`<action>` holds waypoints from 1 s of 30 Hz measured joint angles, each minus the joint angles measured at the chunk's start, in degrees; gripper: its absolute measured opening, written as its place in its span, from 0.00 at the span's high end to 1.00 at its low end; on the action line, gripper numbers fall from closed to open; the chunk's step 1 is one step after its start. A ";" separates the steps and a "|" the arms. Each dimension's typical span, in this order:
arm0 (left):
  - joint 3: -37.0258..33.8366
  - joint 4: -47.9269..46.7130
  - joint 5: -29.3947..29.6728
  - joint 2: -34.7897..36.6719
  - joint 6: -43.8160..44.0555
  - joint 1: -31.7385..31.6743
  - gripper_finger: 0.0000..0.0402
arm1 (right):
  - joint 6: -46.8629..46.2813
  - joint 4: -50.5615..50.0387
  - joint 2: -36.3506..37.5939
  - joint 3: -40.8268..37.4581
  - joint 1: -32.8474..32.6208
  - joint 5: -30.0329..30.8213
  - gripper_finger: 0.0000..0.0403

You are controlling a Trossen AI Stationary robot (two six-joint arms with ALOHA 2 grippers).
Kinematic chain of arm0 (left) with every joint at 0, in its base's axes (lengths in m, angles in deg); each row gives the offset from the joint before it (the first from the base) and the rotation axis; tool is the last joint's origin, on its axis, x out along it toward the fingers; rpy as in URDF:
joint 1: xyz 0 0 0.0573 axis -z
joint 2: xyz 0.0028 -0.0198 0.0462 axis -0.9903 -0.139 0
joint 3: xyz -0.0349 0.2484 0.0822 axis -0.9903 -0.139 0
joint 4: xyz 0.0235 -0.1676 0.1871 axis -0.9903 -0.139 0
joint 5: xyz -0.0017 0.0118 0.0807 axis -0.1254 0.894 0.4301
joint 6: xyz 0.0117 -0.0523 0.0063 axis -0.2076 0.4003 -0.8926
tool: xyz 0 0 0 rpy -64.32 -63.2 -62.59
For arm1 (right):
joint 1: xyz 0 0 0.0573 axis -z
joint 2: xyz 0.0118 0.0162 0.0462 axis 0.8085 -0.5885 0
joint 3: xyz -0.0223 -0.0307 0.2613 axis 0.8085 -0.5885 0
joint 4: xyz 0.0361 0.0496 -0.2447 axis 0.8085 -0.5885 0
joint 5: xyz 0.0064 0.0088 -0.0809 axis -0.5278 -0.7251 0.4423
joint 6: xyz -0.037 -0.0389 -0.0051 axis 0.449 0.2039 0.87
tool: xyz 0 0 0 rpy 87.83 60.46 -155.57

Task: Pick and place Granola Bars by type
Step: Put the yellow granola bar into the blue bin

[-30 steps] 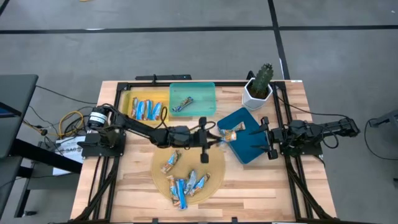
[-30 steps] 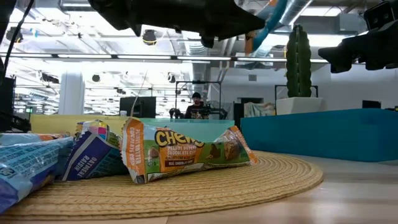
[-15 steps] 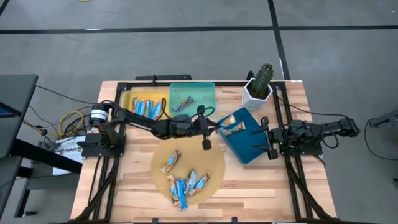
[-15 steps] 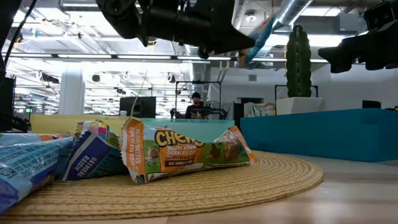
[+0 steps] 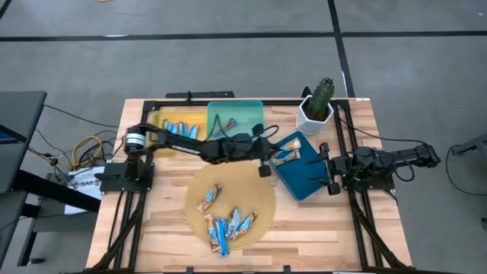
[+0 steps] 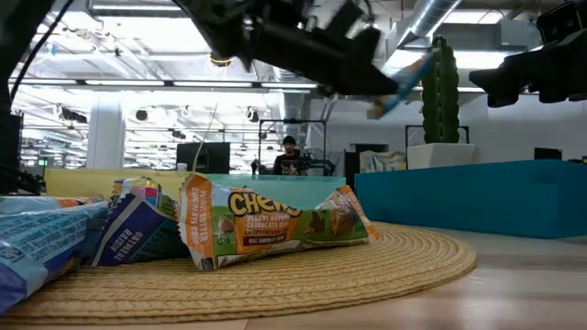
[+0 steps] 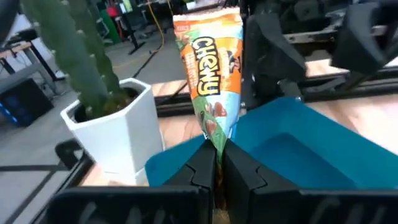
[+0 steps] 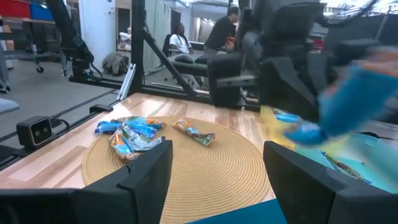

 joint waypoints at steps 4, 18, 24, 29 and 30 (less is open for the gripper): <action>5.84 -4.09 0.08 -5.72 0.32 -1.30 0.98 | 0.02 -0.02 0.04 0.01 0.00 0.08 0.39; 17.88 -21.38 0.37 -16.26 8.87 -5.15 0.98 | 0.00 -0.04 0.00 0.00 0.00 0.05 0.39; 17.77 -24.67 0.14 -16.26 10.01 -5.16 0.98 | 0.01 -0.03 0.00 0.01 0.00 0.05 0.39; 17.77 -24.81 -1.20 -16.26 10.82 -5.18 0.98 | 0.01 -0.04 0.00 0.01 0.00 0.04 0.39; 17.77 -24.83 -1.20 -16.26 10.82 -5.18 0.98 | 0.00 -0.02 0.00 -0.01 0.00 0.05 0.39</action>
